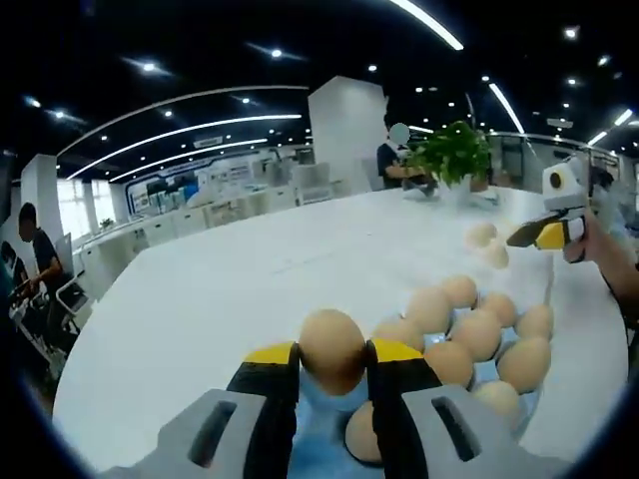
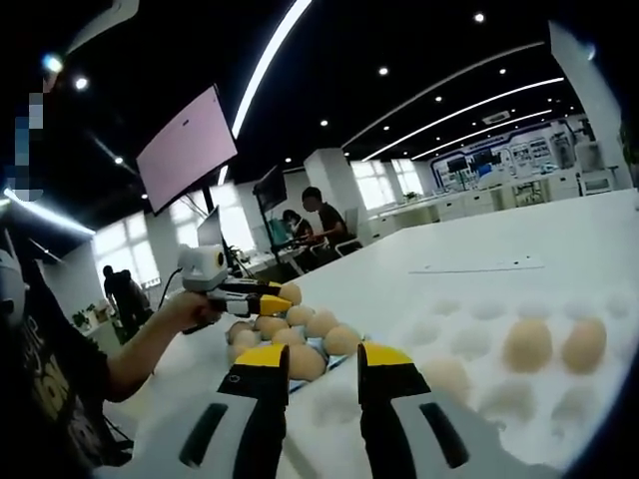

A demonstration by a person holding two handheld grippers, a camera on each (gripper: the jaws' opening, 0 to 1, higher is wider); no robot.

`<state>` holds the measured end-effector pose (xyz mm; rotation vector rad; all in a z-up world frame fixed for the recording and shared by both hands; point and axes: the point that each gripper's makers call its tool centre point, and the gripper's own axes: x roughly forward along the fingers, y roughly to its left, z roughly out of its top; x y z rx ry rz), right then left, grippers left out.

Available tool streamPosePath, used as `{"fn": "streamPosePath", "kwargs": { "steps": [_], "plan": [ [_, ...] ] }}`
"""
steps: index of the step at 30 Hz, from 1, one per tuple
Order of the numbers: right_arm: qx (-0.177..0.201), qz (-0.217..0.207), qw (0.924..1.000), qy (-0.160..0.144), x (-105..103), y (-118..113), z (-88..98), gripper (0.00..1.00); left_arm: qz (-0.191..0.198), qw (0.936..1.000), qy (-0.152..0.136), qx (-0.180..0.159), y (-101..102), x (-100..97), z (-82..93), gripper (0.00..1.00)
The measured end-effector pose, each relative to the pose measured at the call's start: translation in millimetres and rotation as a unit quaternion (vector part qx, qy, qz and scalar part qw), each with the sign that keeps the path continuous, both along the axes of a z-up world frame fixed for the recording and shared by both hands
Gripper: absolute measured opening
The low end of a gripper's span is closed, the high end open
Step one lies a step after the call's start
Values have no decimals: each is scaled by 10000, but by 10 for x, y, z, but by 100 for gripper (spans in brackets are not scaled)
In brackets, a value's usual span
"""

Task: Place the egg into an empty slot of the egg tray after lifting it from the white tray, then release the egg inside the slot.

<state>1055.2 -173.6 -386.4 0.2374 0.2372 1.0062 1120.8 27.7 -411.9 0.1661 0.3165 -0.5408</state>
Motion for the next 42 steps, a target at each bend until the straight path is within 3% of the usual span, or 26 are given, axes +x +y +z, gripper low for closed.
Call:
{"fn": "streamPosePath", "kwargs": {
  "steps": [21, 35, 42],
  "plan": [
    [-23, 23, 10000, 29, 9, 21, -25, 28, -55, 9992, 269, -274, -24, -55, -34, 24],
    [-68, 49, 10000, 33, 14, 35, -47, 29, 162, 9990, 343, -225, 238, -31, 1, 19],
    [-58, 19, 10000, 19, 37, 9, -36, 29, 64, 9988, 451, -194, 211, -58, -29, 16]
  ]
}}
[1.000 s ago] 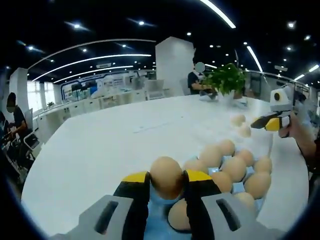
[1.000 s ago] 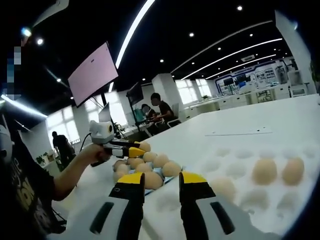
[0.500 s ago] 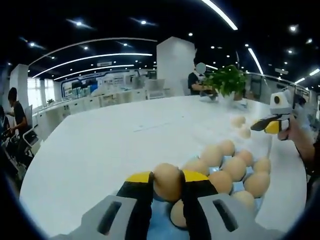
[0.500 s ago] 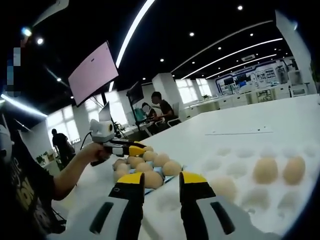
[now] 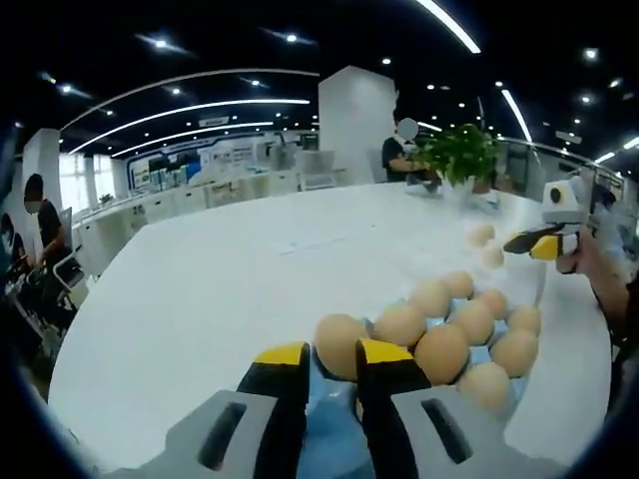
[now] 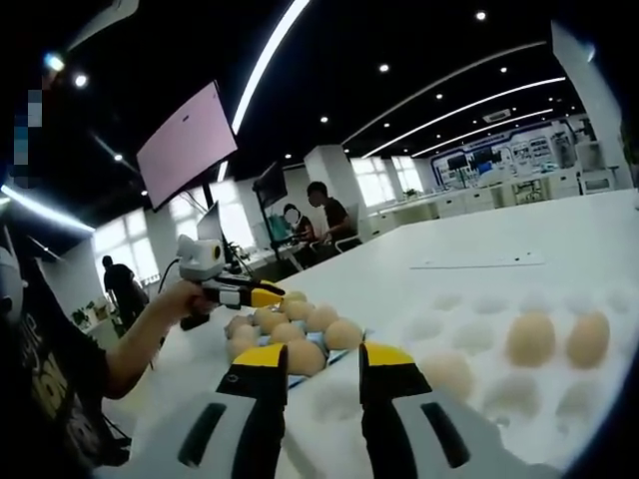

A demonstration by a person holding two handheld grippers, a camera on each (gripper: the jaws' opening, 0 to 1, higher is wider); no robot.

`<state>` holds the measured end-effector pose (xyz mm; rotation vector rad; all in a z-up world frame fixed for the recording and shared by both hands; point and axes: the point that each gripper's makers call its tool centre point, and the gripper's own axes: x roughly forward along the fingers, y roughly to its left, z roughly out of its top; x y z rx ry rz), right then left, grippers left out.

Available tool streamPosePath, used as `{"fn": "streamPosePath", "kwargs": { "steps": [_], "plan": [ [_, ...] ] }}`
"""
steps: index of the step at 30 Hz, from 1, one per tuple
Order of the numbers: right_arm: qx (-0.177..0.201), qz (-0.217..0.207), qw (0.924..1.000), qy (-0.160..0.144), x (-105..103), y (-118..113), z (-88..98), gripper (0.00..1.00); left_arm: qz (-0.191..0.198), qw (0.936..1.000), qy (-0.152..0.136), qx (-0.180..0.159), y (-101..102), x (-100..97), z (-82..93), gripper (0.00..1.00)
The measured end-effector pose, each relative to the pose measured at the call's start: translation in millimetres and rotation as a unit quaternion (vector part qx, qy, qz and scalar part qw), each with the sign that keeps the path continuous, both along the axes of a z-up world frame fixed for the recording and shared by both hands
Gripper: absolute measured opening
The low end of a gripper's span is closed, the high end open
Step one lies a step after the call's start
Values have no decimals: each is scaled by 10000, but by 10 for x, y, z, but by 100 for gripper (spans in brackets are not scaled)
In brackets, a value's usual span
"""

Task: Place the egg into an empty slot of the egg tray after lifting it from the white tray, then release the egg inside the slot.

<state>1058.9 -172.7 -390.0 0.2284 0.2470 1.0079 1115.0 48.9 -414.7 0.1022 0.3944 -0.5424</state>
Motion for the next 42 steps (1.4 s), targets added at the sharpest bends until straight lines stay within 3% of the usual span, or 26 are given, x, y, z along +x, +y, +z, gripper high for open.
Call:
{"fn": "streamPosePath", "kwargs": {
  "steps": [3, 4, 5, 7, 8, 9, 15, 22, 26, 28, 42],
  "plan": [
    [9, -7, 10000, -9, 5, -8, 7, 30, -35, 10000, 63, 47, -5, 12, 1, 15],
    [7, -2, 10000, -15, 6, -6, 9, 30, -71, 9997, 202, 73, -2, 1, -18, 13],
    [3, 2, 10000, -23, 6, -6, 10, 30, -112, 9990, 371, 204, 20, -23, -66, 9],
    [-4, 0, 10000, -41, 14, -12, 15, 30, 1, 9951, 584, 802, 159, -9, -201, 11],
    [4, 1, 10000, -49, 18, -16, 21, 30, -28, 9983, 393, 428, 81, 51, -142, 14],
    [16, 0, 10000, -53, 22, -22, 27, 30, -33, 9970, 561, 528, 127, 10, -188, 14],
    [35, -51, 10000, -50, 50, -48, 31, 31, -101, 9964, 500, 676, 121, -23, -206, 14],
    [-8, -82, 9999, -90, 43, -61, 48, 31, -74, 9982, 219, 552, 134, -81, -78, 20],
    [-54, -132, 9998, -159, 70, -125, 97, 32, -139, 9997, 149, 161, 54, -166, 15, 29],
    [-141, -144, 9996, -209, 81, -165, 106, 32, -189, 9996, 119, 147, 9, -204, 11, 34],
    [-531, -531, 9961, -464, 333, -617, 211, 33, -648, 9974, -295, -125, -396, -437, 212, 37]
  ]
}}
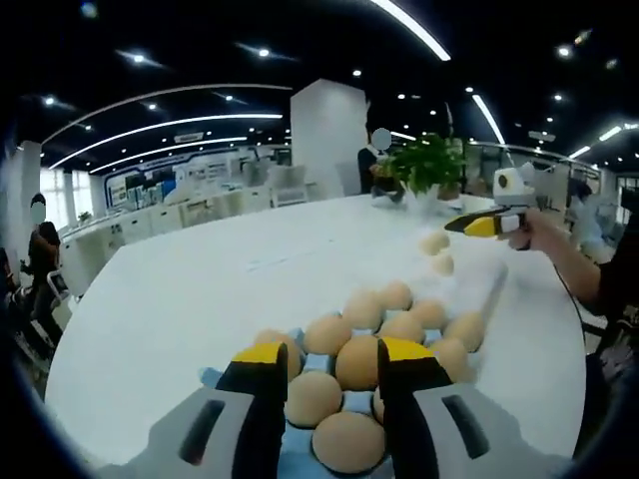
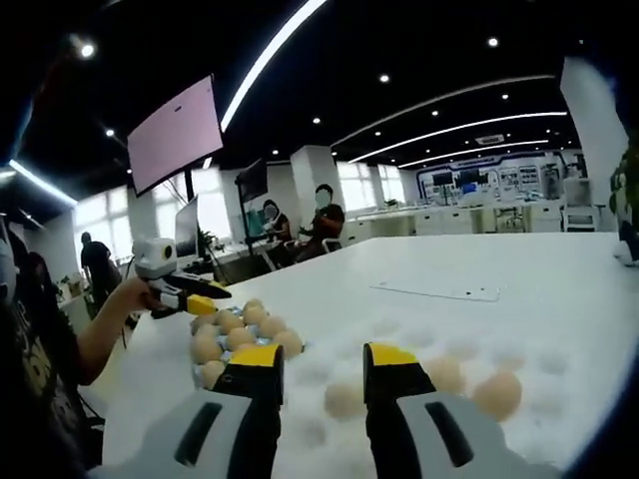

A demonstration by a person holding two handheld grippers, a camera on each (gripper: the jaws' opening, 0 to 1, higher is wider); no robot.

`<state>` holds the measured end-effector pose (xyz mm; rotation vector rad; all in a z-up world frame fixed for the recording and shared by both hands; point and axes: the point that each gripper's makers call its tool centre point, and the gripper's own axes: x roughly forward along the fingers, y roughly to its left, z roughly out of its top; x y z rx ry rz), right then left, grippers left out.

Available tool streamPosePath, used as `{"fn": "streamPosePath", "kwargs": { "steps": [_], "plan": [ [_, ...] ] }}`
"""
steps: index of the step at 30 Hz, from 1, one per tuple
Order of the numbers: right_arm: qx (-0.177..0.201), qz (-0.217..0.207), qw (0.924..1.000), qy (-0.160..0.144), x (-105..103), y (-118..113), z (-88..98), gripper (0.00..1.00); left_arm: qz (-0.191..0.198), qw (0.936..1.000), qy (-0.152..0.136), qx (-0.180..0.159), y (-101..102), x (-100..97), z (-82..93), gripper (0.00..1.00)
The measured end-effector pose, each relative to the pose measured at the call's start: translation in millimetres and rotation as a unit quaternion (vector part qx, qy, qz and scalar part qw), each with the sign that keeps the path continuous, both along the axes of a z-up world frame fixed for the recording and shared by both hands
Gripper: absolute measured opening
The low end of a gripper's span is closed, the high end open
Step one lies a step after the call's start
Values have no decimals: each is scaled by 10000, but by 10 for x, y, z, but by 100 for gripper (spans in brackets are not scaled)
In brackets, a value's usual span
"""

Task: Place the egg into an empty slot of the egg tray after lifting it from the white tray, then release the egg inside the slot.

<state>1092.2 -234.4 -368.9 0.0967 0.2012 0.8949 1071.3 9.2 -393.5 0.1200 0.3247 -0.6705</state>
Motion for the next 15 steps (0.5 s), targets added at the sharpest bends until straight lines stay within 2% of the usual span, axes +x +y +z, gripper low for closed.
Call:
{"fn": "streamPosePath", "kwargs": {
  "steps": [6, 9, 15],
  "plan": [
    [-223, 28, 9997, -64, 73, -36, -43, 33, -148, 9998, -98, -133, -158, -119, 40, 40],
    [-516, 171, 9984, -126, 110, 4, -124, 33, -223, 9994, -118, -239, -240, -187, 36, 42],
    [-811, 419, 9958, -85, 163, 122, -283, 33, -268, 9991, -109, -314, -280, -267, 17, 45]
  ]
}}
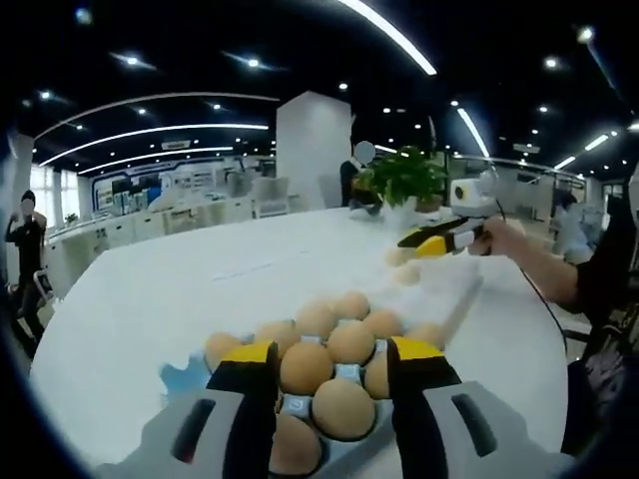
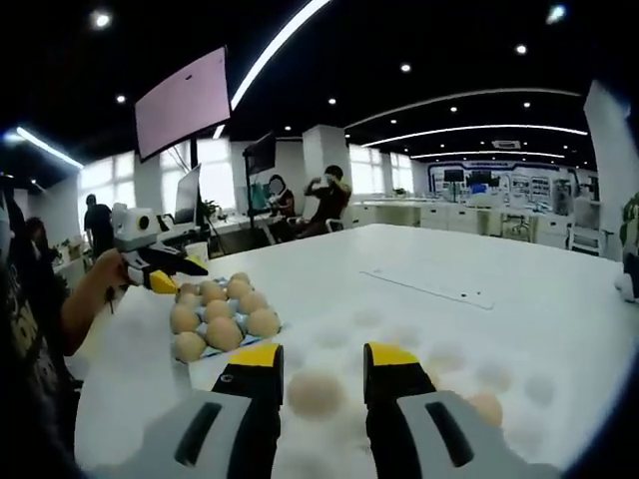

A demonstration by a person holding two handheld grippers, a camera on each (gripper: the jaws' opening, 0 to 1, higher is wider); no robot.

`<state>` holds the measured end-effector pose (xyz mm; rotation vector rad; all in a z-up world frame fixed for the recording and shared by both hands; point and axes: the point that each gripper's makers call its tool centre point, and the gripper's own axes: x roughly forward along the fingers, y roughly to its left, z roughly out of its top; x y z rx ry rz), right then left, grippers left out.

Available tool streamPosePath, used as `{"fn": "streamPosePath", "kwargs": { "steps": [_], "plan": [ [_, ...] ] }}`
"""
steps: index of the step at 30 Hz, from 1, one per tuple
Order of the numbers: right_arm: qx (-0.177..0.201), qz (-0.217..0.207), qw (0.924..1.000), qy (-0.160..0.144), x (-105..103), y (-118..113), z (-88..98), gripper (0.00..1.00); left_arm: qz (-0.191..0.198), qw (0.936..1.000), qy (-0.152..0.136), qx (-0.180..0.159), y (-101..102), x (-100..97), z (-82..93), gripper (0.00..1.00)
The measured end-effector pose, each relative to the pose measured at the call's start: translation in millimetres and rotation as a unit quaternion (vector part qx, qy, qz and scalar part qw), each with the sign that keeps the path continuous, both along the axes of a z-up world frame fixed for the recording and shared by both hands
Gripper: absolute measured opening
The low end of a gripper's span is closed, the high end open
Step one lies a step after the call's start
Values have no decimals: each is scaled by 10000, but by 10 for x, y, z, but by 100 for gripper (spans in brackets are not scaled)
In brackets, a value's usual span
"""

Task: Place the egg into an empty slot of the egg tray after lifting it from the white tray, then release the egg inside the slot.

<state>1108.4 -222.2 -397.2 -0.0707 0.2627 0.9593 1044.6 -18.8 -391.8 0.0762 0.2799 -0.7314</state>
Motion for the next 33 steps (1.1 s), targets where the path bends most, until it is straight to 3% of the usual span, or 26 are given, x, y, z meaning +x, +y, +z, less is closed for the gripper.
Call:
{"fn": "streamPosePath", "kwargs": {
  "steps": [13, 14, 15, 22, 33],
  "plan": [
    [-1003, 234, 9947, 36, -82, 48, -399, 31, -86, 9999, 2, -66, -62, -94, -15, 46],
    [-722, 256, 9971, 34, -84, 87, -336, 29, -98, 9999, 15, -65, -68, -101, -23, 46],
    [-728, 329, 9966, 177, -117, 88, -366, 28, -96, 9999, 5, -79, -72, -103, -24, 46],
    [-673, 278, 9973, 92, -52, 35, -340, 28, -136, 9999, 12, -99, -115, -122, -44, 46],
    [-479, 153, 9985, 217, 33, -29, -321, 27, -245, 9997, 5, -93, -211, -144, -46, 46]
  ]
}}
